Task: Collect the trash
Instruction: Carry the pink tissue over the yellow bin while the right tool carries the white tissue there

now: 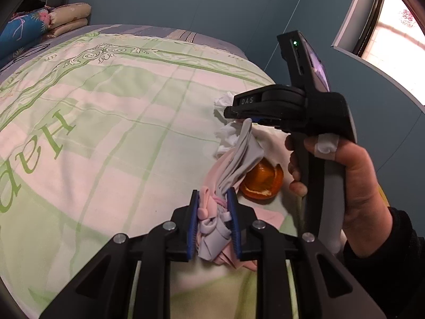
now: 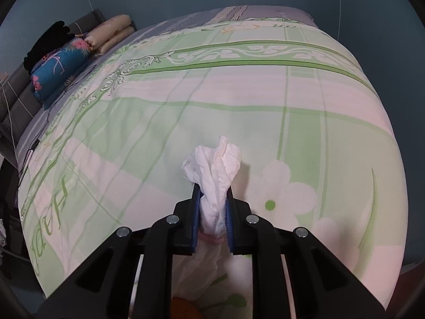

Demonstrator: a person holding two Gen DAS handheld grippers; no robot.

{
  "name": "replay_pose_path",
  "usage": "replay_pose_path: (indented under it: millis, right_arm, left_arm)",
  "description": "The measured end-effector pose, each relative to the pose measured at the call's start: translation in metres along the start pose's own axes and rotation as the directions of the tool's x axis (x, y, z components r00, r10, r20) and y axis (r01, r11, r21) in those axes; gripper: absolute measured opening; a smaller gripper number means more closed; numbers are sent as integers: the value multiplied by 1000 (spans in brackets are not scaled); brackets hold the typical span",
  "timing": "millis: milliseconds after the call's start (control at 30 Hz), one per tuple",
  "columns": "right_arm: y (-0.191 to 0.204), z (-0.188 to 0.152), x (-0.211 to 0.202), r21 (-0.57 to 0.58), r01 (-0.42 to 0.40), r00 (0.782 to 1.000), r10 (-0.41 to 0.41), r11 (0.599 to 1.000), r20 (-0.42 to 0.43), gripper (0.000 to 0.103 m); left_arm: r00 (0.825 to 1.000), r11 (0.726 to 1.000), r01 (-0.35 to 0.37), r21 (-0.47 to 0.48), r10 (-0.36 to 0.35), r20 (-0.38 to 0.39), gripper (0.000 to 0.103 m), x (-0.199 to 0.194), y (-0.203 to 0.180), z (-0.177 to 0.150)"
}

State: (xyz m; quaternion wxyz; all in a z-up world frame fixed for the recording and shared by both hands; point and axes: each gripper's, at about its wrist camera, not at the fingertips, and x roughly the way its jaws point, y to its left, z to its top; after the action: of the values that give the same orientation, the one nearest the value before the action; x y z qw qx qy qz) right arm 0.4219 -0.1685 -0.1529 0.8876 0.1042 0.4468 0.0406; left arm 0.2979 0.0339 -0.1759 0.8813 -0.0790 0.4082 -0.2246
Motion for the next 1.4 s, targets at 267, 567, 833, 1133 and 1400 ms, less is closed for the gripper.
replay_pose_path:
  millis: [267,567,833,1133,1400]
  right_arm:
    - [1,-27,-32,-26,-46,998,47,999,37,15]
    - [1,-60,-73,-77,-90,994,94,993,47,15]
    - [-6,-91,-119,-126,-136,987,145,983,65,15]
    - [-29,-120,-184,-156,-183,972,202,971,118,15]
    - [-61,-107,-277,-159,-185,929,225,970,295,15]
  left_arm:
    - [999,999,34,-6,-33,18,19,-38,-6,-16]
    - [996,1000,21,-10,-20,81,19,-93,-16,-31]
    - [987,1000,8,-1,-8,161,19,-136,-33,-31]
    - [971,1000,29,12,-31,238,20,-168,-59,-22]
    - [949,997,32,68,-52,310,20,-199,-101,-16]
